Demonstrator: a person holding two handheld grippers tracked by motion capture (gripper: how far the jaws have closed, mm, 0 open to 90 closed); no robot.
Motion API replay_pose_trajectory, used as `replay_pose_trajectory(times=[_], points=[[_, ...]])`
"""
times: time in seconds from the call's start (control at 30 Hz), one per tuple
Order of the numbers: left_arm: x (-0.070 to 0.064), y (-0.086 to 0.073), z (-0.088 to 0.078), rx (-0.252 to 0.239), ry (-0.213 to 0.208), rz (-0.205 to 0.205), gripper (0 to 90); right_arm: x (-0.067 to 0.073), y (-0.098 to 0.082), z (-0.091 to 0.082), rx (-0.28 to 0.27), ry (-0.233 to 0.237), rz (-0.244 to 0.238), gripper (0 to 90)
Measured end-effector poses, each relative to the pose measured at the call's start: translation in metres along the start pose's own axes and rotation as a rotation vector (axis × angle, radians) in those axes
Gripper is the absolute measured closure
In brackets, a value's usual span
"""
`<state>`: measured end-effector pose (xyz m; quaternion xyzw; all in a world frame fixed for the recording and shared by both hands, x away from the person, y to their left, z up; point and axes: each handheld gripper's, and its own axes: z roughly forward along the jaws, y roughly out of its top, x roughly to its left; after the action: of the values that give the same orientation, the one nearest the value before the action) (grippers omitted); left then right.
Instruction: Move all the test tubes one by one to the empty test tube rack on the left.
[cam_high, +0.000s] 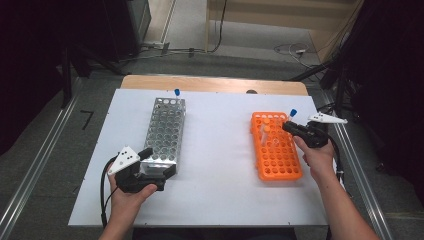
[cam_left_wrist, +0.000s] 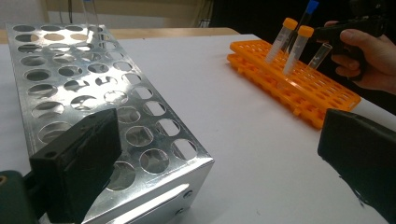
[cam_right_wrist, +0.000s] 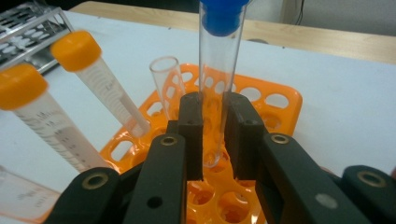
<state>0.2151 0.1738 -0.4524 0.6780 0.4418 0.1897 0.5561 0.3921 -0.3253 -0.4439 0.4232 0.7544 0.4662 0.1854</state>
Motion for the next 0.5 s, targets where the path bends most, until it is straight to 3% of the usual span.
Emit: replay_pose_trajectory(times=[0.5], points=[[-0.003,0.001,0.0,-0.004,-0.003,0.003,0.0,0.03,0.019,-0.034,-0.057,0.048,-0.022,75.6]])
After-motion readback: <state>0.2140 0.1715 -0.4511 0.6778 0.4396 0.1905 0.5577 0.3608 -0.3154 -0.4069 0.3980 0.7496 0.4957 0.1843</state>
